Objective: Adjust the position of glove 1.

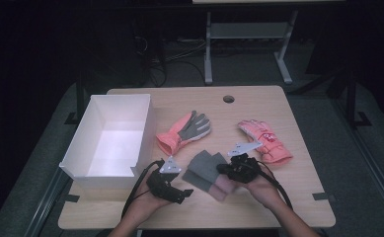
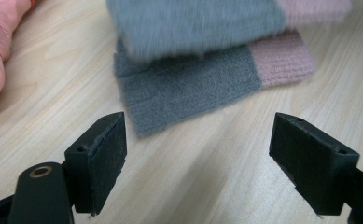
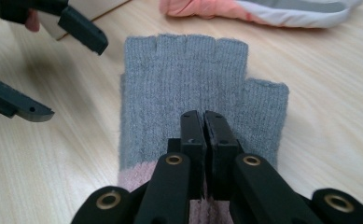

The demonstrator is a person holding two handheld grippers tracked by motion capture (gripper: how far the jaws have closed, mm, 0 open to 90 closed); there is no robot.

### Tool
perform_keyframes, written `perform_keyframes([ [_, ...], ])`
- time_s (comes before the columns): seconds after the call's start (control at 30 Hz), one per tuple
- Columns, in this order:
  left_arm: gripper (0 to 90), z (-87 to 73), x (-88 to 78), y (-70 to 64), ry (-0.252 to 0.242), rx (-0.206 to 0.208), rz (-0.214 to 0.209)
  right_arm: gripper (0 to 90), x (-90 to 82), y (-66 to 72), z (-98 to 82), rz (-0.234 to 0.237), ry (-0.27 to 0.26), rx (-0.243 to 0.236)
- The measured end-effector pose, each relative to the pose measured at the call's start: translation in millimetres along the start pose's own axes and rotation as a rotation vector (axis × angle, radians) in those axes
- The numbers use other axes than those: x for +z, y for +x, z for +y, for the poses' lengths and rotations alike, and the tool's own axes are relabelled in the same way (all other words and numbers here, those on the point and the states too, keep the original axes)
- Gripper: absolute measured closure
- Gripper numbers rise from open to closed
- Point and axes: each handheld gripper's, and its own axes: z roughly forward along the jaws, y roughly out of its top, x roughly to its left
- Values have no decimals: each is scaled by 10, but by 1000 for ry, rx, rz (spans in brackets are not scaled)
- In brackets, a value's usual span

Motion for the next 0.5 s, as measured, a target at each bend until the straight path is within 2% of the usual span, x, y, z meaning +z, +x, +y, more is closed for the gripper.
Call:
perform_keyframes([
  [0.17, 184, -1, -18, 19, -9, -11, 3, 876, 114, 95, 9, -2, 35, -20],
  [0.33, 185, 5, -7, 17, -8, -4, 11, 874, 173, 118, -19, -2, 55, -30],
  [0.43, 189, 8, -9, 14, -10, -5, 13, 831, 190, 115, -27, 5, 56, -28],
  [0.5, 219, 8, -17, 14, -12, -6, 14, 748, 160, 101, -19, 16, 42, -19],
])
